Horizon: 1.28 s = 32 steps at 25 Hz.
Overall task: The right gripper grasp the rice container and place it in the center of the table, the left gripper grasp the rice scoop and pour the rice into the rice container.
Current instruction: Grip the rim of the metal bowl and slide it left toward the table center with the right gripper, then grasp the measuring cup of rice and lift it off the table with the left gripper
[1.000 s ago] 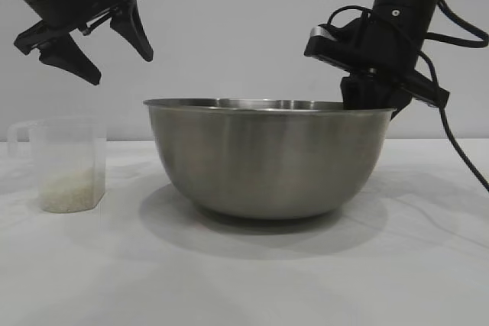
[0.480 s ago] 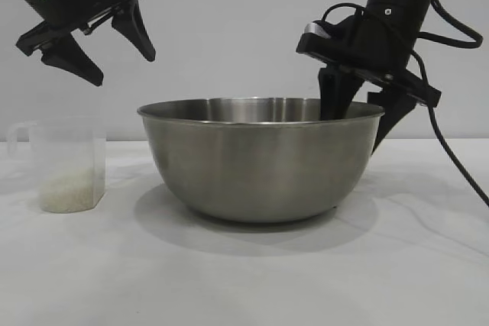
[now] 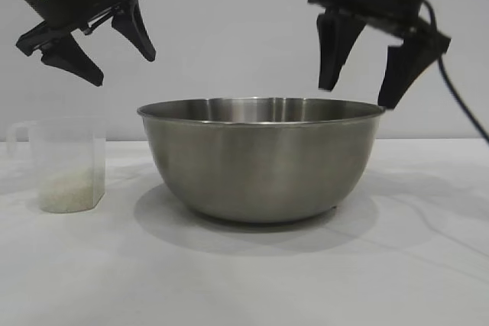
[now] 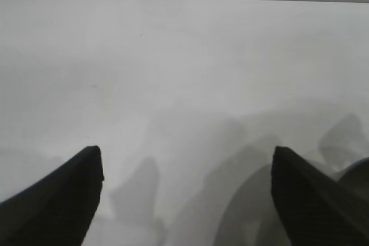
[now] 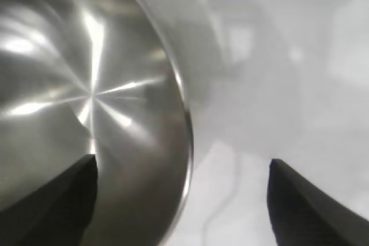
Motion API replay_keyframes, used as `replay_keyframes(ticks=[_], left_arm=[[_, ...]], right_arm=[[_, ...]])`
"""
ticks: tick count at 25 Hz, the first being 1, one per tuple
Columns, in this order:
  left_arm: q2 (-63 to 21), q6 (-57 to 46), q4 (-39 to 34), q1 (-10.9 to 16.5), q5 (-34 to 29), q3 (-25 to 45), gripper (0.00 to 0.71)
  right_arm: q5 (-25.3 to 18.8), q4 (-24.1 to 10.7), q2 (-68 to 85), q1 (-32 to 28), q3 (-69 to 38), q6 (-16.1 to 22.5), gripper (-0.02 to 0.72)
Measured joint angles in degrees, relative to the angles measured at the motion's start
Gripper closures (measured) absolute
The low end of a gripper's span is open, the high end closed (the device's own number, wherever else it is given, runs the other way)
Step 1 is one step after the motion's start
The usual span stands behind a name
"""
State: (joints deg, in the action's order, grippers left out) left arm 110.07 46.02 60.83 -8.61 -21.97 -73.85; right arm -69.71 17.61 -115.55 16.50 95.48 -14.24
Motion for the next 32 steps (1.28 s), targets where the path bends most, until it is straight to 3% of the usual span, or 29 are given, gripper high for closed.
replay_keyframes(ticks=[2, 6, 9, 21, 32], left_arm=[[0.0, 0.0, 0.1, 0.0, 0.0, 0.0, 0.179], [0.0, 0.0, 0.1, 0.0, 0.0, 0.0, 0.179], [0.0, 0.0, 0.1, 0.0, 0.0, 0.0, 0.179], [0.0, 0.0, 0.1, 0.0, 0.0, 0.0, 0.179], [0.0, 0.0, 1.2, 0.0, -0.1, 0.0, 0.179]], right_arm=[[-0.2, -3.3, 2.2, 0.0, 0.0, 1.6, 0.182], [-0.8, -13.4, 6.1, 0.0, 0.0, 7.5, 0.182], [-0.9, -16.8, 8.6, 0.0, 0.0, 8.9, 0.182], [-1.6, -16.9, 24.3, 0.0, -2.5, 9.1, 0.182], [-2.3, -16.8, 50.8, 0.0, -21.9, 9.6, 0.182]])
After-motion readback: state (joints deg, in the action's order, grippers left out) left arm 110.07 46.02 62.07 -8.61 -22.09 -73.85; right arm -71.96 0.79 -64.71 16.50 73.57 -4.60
